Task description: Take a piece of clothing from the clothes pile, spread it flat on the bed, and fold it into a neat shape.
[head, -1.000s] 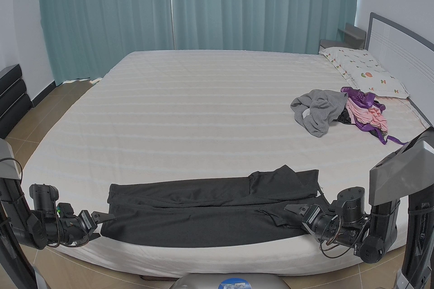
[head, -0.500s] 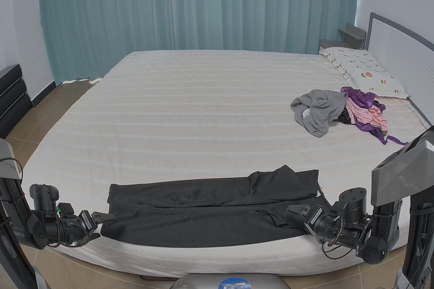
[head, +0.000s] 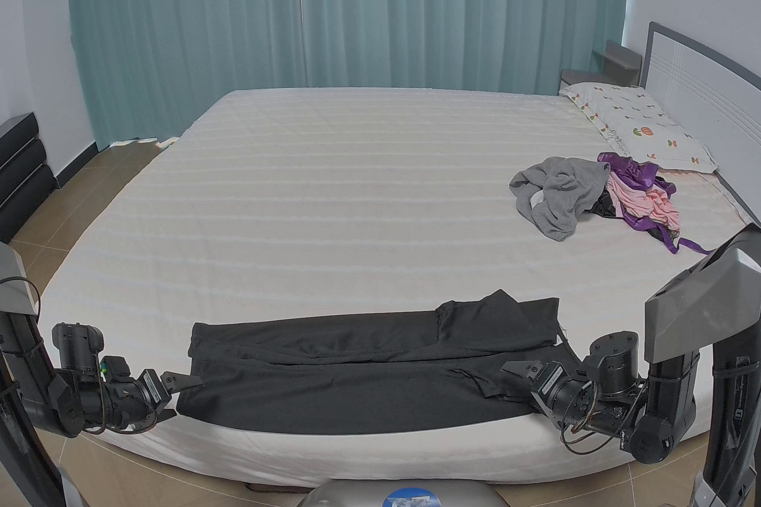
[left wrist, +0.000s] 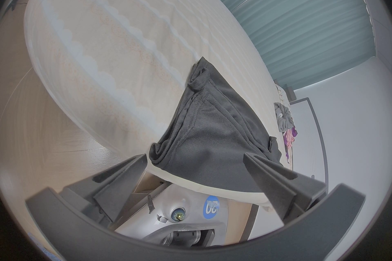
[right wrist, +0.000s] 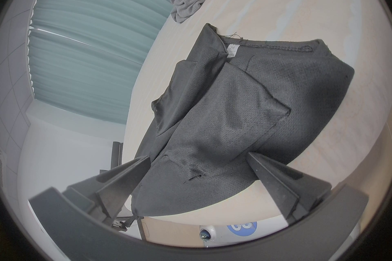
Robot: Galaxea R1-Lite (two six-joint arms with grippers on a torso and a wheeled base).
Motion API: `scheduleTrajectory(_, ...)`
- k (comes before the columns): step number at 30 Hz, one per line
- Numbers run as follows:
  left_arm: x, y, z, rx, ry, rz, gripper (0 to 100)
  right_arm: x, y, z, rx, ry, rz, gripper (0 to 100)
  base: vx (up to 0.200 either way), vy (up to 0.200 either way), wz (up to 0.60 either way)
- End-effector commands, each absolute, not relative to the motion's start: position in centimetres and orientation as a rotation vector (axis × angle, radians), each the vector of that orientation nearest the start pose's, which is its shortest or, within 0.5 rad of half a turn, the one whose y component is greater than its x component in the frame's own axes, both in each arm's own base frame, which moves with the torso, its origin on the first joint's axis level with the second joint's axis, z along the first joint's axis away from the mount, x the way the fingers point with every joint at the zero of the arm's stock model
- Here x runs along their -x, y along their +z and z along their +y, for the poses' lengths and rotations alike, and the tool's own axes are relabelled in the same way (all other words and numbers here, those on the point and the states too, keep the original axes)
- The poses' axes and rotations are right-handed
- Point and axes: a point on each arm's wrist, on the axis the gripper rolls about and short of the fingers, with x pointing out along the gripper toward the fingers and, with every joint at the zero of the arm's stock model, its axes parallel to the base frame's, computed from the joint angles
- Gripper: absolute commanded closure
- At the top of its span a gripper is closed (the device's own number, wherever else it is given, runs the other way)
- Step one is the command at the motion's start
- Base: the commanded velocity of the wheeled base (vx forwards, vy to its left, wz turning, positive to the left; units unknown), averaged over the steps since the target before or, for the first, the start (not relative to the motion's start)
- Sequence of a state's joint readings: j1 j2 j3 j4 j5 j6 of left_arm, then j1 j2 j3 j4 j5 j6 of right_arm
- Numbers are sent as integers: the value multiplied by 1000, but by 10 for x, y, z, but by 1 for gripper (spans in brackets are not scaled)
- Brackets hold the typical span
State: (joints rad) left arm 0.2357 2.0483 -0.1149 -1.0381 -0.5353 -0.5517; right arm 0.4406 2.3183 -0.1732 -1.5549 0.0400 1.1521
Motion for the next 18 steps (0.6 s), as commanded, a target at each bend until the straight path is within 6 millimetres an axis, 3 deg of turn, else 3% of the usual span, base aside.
scheduleTrajectory(1,-206,-2,37,853,-42,904,0,-236,-26,111,-984,82,762,0,0,0,0)
scheduleTrajectory(5,-206,-2,38,851,-39,904,0,-239,-26,111,-985,73,745,0,0,0,0)
scheduleTrajectory(6,-206,-2,37,850,-40,901,0,-239,-26,111,-983,67,740,100,0,0,0)
scheduleTrajectory(18,-206,-5,37,841,-39,884,0,-238,-22,112,-982,69,724,100,0,0,0)
